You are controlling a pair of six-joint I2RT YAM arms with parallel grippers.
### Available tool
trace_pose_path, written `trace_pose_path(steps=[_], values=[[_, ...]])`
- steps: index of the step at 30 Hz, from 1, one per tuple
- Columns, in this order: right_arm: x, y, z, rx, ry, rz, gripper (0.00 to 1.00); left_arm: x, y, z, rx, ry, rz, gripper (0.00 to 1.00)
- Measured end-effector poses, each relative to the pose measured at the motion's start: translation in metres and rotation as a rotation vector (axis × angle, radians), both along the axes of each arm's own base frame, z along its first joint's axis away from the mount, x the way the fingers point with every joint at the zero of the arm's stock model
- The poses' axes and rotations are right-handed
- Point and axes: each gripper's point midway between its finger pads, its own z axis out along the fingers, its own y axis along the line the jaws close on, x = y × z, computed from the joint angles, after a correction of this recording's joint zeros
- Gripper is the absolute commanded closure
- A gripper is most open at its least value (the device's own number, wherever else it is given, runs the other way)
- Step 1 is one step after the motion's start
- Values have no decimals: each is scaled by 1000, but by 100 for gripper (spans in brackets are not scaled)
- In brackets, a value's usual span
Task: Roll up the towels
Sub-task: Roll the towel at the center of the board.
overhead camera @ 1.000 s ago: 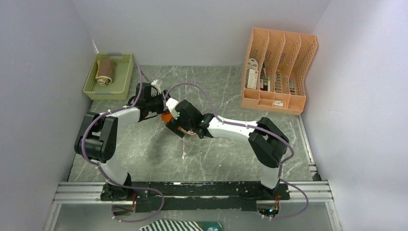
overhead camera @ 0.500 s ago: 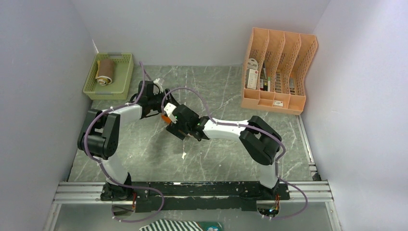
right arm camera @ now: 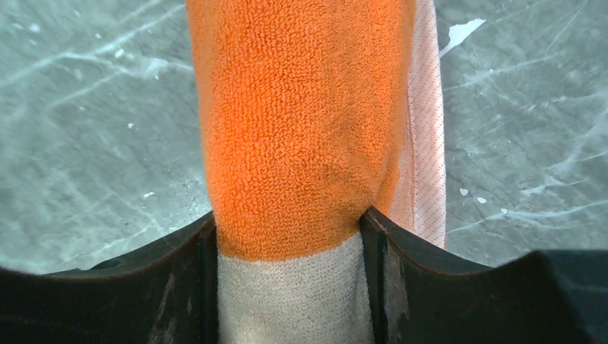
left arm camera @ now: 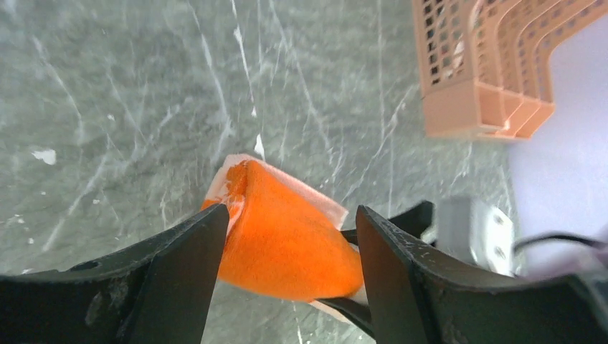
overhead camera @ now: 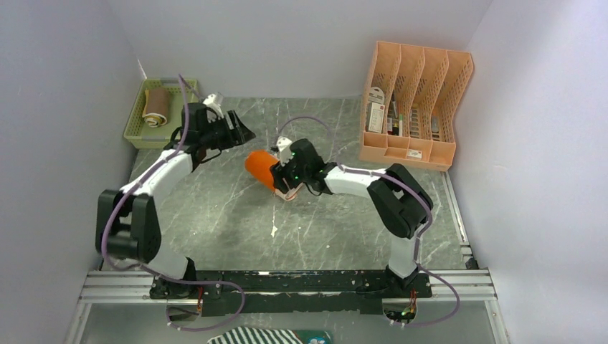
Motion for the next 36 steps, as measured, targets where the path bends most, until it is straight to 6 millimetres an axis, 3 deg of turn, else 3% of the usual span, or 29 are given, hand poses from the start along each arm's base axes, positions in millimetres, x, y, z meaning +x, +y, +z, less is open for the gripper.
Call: trace_pose_path(steps=[3,6,8,11,13,16,25,36], values=[[4,-5,4,129,98,-8,42,-6,8,31,-19,-72,36,22],[6,-7,9,229,178,-14,42,-21,8,32,-65,-66,61,21],[7,-6,10,282,226,-12,42,-34,6,8,-102,2,89,20],[7,-3,10,349,287,-11,42,-58,0,-48,-138,188,136,19],[6,-3,10,386,317,-12,42,-70,-7,-73,-156,279,154,19],[4,-4,12,434,357,-16,42,-80,-18,-91,-201,345,176,18],[-2,-1,16,493,413,-12,42,-64,-39,-67,-404,247,202,16],[-9,-3,14,520,431,-5,43,-64,-53,-78,-430,272,263,15]])
